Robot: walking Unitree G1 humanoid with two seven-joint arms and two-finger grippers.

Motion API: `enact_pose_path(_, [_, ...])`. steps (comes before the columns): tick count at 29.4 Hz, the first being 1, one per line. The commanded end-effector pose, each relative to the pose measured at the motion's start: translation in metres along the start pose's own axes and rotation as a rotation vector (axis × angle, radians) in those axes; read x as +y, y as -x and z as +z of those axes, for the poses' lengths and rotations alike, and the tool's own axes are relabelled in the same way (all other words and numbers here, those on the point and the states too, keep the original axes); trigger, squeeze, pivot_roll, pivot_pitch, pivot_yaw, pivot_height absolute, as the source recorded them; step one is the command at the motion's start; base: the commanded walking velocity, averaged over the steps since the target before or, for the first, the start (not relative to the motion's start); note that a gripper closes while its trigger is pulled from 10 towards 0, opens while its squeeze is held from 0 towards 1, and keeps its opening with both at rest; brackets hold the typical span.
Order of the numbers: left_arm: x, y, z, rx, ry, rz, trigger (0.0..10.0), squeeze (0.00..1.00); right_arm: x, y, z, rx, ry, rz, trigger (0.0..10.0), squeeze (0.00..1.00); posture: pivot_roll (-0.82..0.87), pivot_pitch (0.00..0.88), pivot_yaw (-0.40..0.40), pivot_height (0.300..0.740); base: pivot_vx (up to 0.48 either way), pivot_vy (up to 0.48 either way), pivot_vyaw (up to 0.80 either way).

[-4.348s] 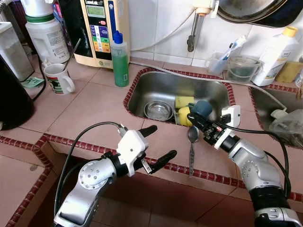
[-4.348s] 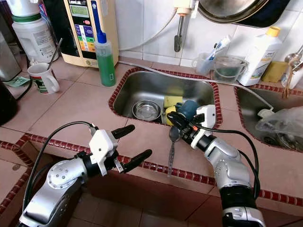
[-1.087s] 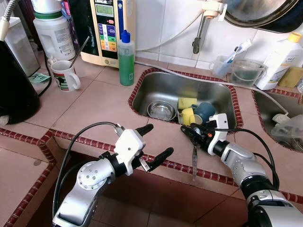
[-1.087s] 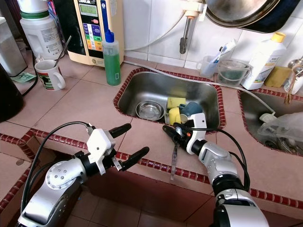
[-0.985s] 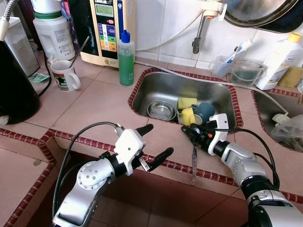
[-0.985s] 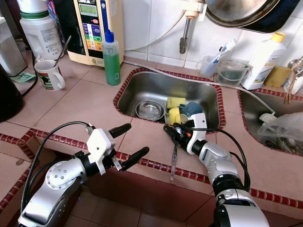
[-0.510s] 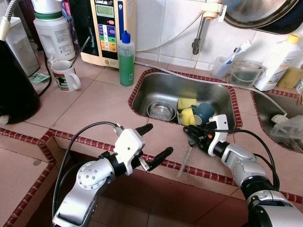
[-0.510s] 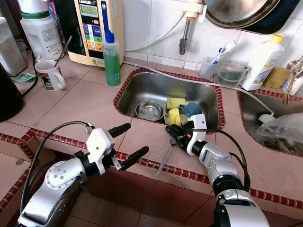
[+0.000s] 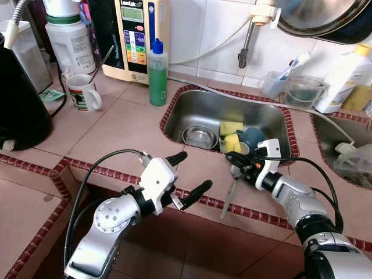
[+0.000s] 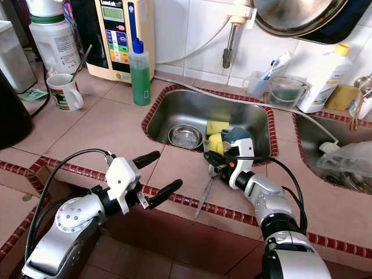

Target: Kitchen organization

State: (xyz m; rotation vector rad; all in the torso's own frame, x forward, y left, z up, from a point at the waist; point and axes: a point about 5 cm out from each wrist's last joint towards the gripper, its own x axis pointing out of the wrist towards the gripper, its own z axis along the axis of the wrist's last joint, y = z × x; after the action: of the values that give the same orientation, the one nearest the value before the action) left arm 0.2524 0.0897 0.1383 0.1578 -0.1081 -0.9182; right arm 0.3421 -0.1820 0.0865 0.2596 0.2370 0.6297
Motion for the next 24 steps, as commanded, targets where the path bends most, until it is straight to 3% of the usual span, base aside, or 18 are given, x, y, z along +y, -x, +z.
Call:
enact_pose_path(1, [0.000, 0.000, 0.006, -0.018, -0.015, 0.005, 10.0, 0.00, -0.005, 0.009, -0.013, 0.048, -0.018, -0.037, 0.0, 0.00, 0.05, 0.025, -0.069, 0.731, 0.000, 0.000, 0.00])
enact_pose_path(9, [0.001, 0.001, 0.006, -0.017, -0.015, 0.012, 10.0, 0.00, -0.008, 0.020, -0.017, -0.005, -0.059, -0.041, 0.0, 0.00, 0.05, 0.030, -0.067, 0.731, 0.000, 0.000, 0.00])
enact_pose_path(15, [0.001, 0.002, 0.006, -0.013, -0.014, 0.008, 10.0, 0.00, -0.012, 0.036, -0.021, -0.100, -0.157, -0.059, 0.0, 0.00, 0.03, 0.039, -0.057, 0.731, 0.000, 0.000, 0.00])
enact_pose_path(19, [0.000, 0.002, 0.006, -0.012, -0.013, 0.004, 10.0, 0.00, -0.012, 0.048, -0.023, -0.188, -0.274, -0.044, 0.0, 0.00, 0.03, 0.041, -0.057, 0.731, 0.000, 0.000, 0.00])
enact_pose_path(20, [0.001, 0.002, 0.006, -0.011, -0.012, 0.003, 10.0, 0.00, -0.012, 0.055, -0.024, -0.239, -0.348, -0.038, 0.0, 0.00, 0.03, 0.043, -0.053, 0.731, 0.000, 0.000, 0.00])
enact_pose_path(24, [0.001, 0.003, 0.006, -0.009, -0.012, 0.001, 10.0, 0.00, -0.012, 0.063, -0.026, -0.285, -0.410, -0.041, 0.0, 0.00, 0.03, 0.045, -0.048, 0.731, 0.000, 0.000, 0.00])
